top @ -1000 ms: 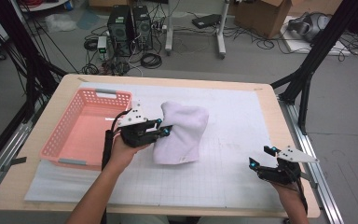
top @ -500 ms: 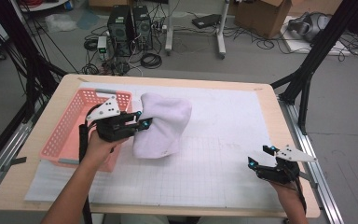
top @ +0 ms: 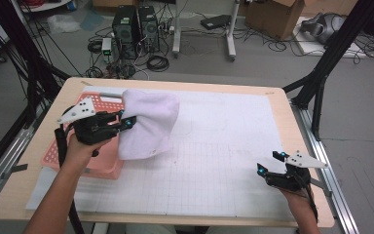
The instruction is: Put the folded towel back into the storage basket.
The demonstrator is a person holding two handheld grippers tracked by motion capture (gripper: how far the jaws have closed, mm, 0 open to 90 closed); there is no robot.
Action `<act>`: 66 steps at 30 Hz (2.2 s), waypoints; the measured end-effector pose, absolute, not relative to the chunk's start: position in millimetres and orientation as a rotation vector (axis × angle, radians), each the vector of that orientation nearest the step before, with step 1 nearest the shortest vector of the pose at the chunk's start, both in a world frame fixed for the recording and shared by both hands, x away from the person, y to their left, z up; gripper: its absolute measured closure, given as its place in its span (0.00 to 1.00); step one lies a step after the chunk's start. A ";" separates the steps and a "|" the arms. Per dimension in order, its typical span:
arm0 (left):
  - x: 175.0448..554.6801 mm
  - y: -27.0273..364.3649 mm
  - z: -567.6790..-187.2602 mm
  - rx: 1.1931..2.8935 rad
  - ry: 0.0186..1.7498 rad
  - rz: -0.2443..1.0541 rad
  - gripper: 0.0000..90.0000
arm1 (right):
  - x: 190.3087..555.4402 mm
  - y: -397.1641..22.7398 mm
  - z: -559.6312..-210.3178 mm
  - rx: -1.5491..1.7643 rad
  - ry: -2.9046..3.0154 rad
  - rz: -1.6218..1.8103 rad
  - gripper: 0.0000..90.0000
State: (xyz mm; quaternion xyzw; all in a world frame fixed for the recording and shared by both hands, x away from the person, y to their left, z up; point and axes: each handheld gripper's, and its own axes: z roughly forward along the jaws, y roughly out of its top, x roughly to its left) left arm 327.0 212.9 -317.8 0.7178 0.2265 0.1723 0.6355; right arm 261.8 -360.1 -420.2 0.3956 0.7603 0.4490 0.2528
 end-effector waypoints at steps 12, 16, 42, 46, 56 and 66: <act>321.0 252.3 -307.5 1.563 0.532 0.436 0.84 | 264.2 -356.1 -420.7 1.070 2.071 1.218 0.24; 320.3 266.8 -301.0 1.564 0.549 0.456 0.84 | 264.7 -354.1 -421.0 1.063 2.077 1.216 0.24; 307.4 344.9 -288.1 1.546 0.614 0.536 0.84 | 268.7 -343.0 -425.1 1.060 2.105 1.174 0.24; 308.7 347.3 -296.1 1.559 0.618 0.521 0.84 | 269.2 -339.3 -426.1 1.055 2.116 1.166 0.24; 318.8 350.9 -323.4 1.597 0.636 0.452 0.84 | 269.7 -336.8 -426.1 1.047 2.120 1.155 0.24; 328.4 353.6 -344.7 1.624 0.671 0.398 0.84 | 269.1 -335.6 -425.9 1.040 2.123 1.149 0.24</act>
